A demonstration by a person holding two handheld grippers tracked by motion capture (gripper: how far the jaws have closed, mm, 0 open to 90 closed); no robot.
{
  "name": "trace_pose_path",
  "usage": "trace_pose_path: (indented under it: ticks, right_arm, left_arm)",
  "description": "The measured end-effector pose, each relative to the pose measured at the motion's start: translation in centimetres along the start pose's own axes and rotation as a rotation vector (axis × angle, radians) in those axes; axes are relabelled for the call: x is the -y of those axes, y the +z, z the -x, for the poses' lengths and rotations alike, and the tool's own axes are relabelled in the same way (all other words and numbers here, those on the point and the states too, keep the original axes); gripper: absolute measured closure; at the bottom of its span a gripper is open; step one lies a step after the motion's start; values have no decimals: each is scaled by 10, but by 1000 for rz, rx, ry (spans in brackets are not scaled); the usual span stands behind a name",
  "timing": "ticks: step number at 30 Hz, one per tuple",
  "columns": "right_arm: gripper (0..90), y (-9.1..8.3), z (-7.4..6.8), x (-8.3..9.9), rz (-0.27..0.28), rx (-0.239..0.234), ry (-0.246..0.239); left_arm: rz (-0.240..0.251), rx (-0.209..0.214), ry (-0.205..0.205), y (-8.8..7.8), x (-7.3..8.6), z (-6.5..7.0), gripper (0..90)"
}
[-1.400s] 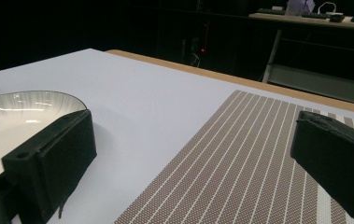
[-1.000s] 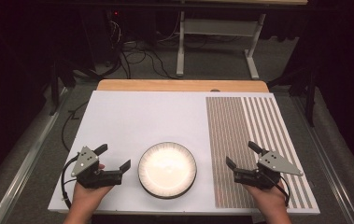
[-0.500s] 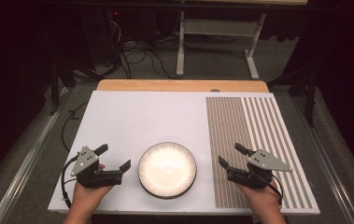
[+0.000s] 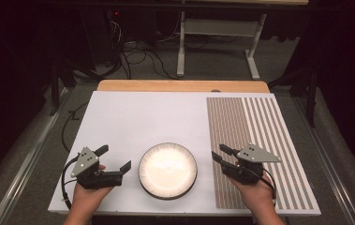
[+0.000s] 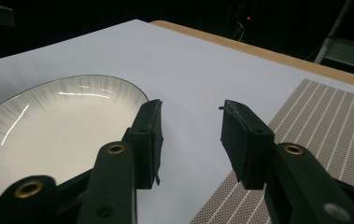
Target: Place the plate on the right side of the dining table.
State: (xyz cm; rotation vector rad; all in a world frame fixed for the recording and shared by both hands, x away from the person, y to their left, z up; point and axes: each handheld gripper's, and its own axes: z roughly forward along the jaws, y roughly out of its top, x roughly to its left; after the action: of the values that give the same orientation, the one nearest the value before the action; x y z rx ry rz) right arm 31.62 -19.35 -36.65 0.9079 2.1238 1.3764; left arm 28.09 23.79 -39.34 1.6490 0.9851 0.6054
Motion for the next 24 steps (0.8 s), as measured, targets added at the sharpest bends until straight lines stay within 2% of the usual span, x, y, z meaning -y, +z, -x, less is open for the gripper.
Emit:
trace_pose_path:
  ticks: [1, 7, 11, 15, 19, 24]
  right_arm:
    - [635, 3, -1, -1, -1, -6, -12]
    - [686, 13, -5, -7, -9, -23, -15]
    - [749, 20, -8, -15, -15, -15, -54]
    - [777, 29, -14, -21, -29, -19, -63]
    - [803, 33, -20, -23, -52, -30, -80]
    - [842, 37, -23, -18, -65, -62, -71]
  left_arm:
    - [1, 0, 0, 0, 0, 0, 5]
    - [4, -2, 2, -1, -1, 0, 5]
    - [6, -2, 0, -1, 0, 0, 5]
    - [6, -2, 0, -1, 0, -1, 5]
    - [9, -2, -4, -2, 0, -1, 5]
    - [6, 0, -2, -1, 0, -1, 5]
